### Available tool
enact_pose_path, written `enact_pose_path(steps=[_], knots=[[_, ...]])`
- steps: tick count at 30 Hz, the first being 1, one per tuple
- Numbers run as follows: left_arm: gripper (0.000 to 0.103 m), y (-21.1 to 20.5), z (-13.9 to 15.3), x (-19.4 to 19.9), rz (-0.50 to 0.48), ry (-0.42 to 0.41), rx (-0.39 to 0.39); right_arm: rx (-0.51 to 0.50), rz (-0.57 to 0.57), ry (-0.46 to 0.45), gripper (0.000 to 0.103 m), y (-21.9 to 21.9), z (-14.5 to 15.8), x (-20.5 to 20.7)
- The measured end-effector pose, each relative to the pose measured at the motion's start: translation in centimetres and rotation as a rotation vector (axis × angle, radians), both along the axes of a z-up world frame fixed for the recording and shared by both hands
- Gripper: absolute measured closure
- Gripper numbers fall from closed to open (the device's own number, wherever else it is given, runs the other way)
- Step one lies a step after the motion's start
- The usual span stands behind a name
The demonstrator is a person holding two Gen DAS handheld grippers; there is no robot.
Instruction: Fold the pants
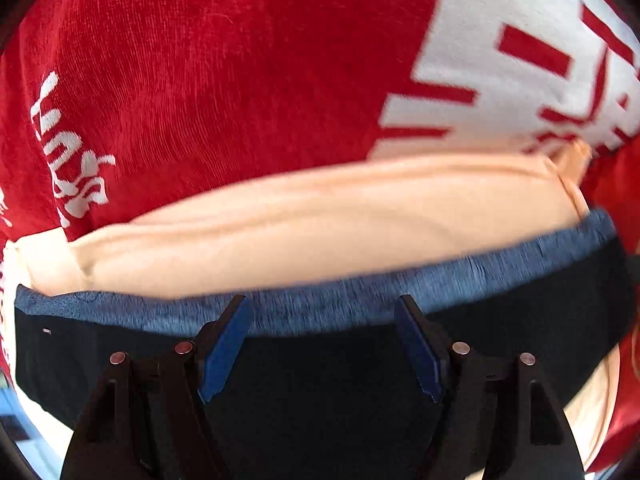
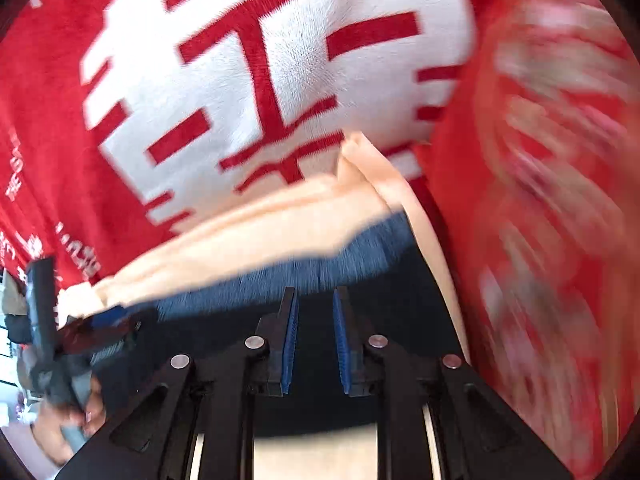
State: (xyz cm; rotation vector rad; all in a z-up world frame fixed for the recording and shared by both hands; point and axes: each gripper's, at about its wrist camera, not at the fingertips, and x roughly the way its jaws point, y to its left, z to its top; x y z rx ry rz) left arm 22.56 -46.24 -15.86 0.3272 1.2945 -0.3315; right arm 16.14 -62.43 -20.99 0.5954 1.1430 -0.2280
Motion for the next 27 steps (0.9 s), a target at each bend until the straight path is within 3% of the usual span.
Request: enact_pose_path(steps=[3,5,8,10,12,14,15,23,27], knots=[[0.028,0.7,-1.6,0.4,0.019,0.004,0.059,-0.056,0.006,0.140,0.083,-1.6,-3.2,0.9],[0.019,1.9,-2.3,0.1,0.041,0.017,0.038,-0.073,-0.029,0.131,0.101,-2.8,-3.6,0.2],[0.014,4.1,-2.5,0.2,0.088,0.032,-0.001,-0.198,-0.054,0.155,0.101,-2.2,-2.4,-0.1],[0.014,5.5,-2.4,0.5,0.106,0.056,-0.003,-0.218,-0.051,0.160,0.095,-1.4,-1.8,-0.5],[0.014,6.8,-1.9,0.1,0.089,0.061,0.033,-0.174,-0.064,0.143,0.086,-0.9,-1.1,-1.5],[0.014,7.9,-1.1,-0.4,0.067,0.046,0.068,-0.108,-0.072,0.118,0.055,-0.4,-0.4,-2.8],[0.014,8.3,-0.8,-0.8,0.058,0.040,0.078,-0.082,-0.072,0.106,0.052,0.0,0.0,-3.6],[0.014,14.7,0.3,-3.8,0.111,0.077,0.113,0.150,-0.070,0.149,0.049,6.2,-0.5,-8.5],[0.014,16.7,0.2,-4.6,0.126,0.094,0.097,0.197,-0.056,0.162,0.049,9.9,-0.7,-9.6]])
